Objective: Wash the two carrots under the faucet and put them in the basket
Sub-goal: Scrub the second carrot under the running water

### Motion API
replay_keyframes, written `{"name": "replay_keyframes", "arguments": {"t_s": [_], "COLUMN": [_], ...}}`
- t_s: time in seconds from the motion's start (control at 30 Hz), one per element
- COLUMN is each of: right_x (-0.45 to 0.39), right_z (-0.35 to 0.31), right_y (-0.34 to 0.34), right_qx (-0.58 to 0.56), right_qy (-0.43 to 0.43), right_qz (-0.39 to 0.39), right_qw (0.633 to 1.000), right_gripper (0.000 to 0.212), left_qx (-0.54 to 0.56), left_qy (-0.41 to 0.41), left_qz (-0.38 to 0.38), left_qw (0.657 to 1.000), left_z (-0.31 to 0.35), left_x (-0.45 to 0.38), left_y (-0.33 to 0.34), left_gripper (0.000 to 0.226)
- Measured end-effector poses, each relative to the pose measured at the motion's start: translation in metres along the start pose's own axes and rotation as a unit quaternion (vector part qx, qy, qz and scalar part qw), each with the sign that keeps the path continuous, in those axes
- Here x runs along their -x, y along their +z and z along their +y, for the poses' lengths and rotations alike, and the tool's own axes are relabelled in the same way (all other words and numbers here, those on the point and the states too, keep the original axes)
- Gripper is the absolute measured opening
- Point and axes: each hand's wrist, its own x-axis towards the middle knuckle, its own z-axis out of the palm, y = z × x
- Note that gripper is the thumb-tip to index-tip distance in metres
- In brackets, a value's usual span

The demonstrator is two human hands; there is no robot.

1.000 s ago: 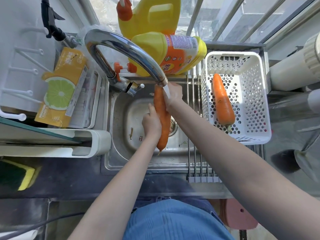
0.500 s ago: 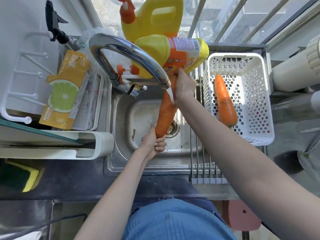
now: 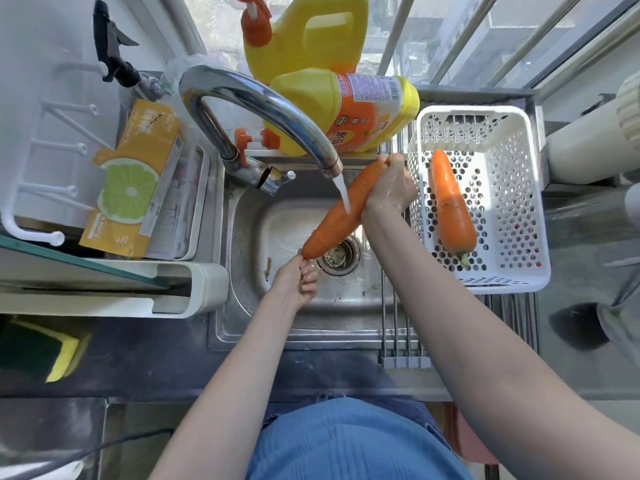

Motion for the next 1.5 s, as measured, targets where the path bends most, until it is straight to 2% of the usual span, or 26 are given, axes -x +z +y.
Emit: {"name": "replay_keyframes", "arguments": {"t_s": [0.13, 0.33, 0.43, 0.5, 0.57, 0.63, 0.67, 0.7, 0.77, 0.83, 0.93, 1.03, 1.07, 1.17, 1.2, 1.3, 1.37, 1.4, 1.5], "right_x": [-0.006, -0.020, -0.016, -0.013, -0.012, -0.009, -0.009, -0.007, -0.004, -0.005, -0.008, -0.011, -0.004, 0.000, -0.001, 0.000, -0.007, -0.009, -0.011], "right_z": [0.000, 0.003, 0.009, 0.010, 0.007, 0.004, 0.006, 0.007, 0.011, 0.012, 0.019, 0.034, 0.030, 0.027, 0.027, 0.031, 0.042, 0.045, 0.048], "right_y": [0.000, -0.001, 0.002, 0.005, 0.006, 0.007, 0.008, 0.008, 0.012, 0.016, 0.015, 0.011, 0.008, 0.001, -0.002, 0.002, 0.003, 0.003, 0.003], "right_qx": [-0.027, -0.055, -0.024, -0.005, 0.006, 0.026, 0.041, 0.056, 0.078, 0.085, 0.065, 0.096, 0.092, 0.004, -0.016, -0.014, 0.088, 0.103, 0.045], "right_qy": [0.046, 0.098, 0.068, 0.059, 0.060, 0.063, 0.068, 0.074, 0.087, 0.096, 0.095, 0.126, 0.128, 0.164, 0.179, 0.171, 0.124, 0.121, 0.174], "right_qz": [0.042, 0.082, 0.029, 0.032, 0.014, -0.019, -0.039, -0.059, -0.087, -0.102, -0.172, -0.254, -0.274, -0.368, -0.369, -0.349, -0.284, -0.259, -0.223], "right_qw": [0.998, 0.990, 0.997, 0.998, 0.998, 0.997, 0.996, 0.994, 0.989, 0.986, 0.978, 0.954, 0.949, 0.915, 0.912, 0.921, 0.947, 0.953, 0.958], "right_gripper": [0.019, 0.028, 0.018, 0.020, 0.022, 0.022, 0.021, 0.021, 0.022, 0.030, 0.048, 0.090, 0.092, 0.065, 0.060, 0.059, 0.078, 0.087, 0.091], "left_qx": [0.173, 0.212, 0.123, 0.057, 0.005, -0.105, -0.172, -0.222, -0.279, -0.320, -0.355, -0.324, -0.299, -0.208, -0.187, -0.202, -0.268, -0.302, -0.347], "left_qy": [0.058, 0.102, 0.128, 0.142, 0.139, 0.152, 0.165, 0.174, 0.132, 0.083, 0.063, -0.012, -0.032, -0.084, -0.094, -0.099, -0.069, -0.047, 0.019], "left_qz": [0.007, -0.013, 0.020, 0.080, 0.157, 0.198, 0.185, 0.139, -0.013, -0.106, -0.137, -0.169, -0.181, -0.228, -0.244, -0.222, -0.158, -0.125, -0.043], "left_qw": [0.983, 0.972, 0.984, 0.985, 0.978, 0.963, 0.953, 0.949, 0.951, 0.938, 0.923, 0.931, 0.937, 0.947, 0.947, 0.949, 0.948, 0.944, 0.937], "left_z": [0.010, 0.021, 0.016, 0.014, 0.017, 0.022, 0.025, 0.030, 0.037, 0.042, 0.050, 0.058, 0.058, 0.053, 0.052, 0.055, 0.055, 0.054, 0.047], "left_x": [0.000, 0.003, -0.003, -0.012, -0.019, -0.020, -0.017, -0.012, 0.007, 0.025, 0.031, 0.036, 0.038, 0.041, 0.041, 0.048, 0.052, 0.052, 0.052], "left_y": [0.012, 0.006, 0.002, -0.004, -0.014, -0.020, -0.017, -0.010, 0.010, 0.026, 0.033, 0.042, 0.043, 0.040, 0.039, 0.045, 0.053, 0.056, 0.063], "left_gripper": [0.036, 0.032, 0.028, 0.029, 0.027, 0.027, 0.032, 0.038, 0.054, 0.051, 0.029, 0.025, 0.027, 0.043, 0.050, 0.061, 0.063, 0.063, 0.061]}}
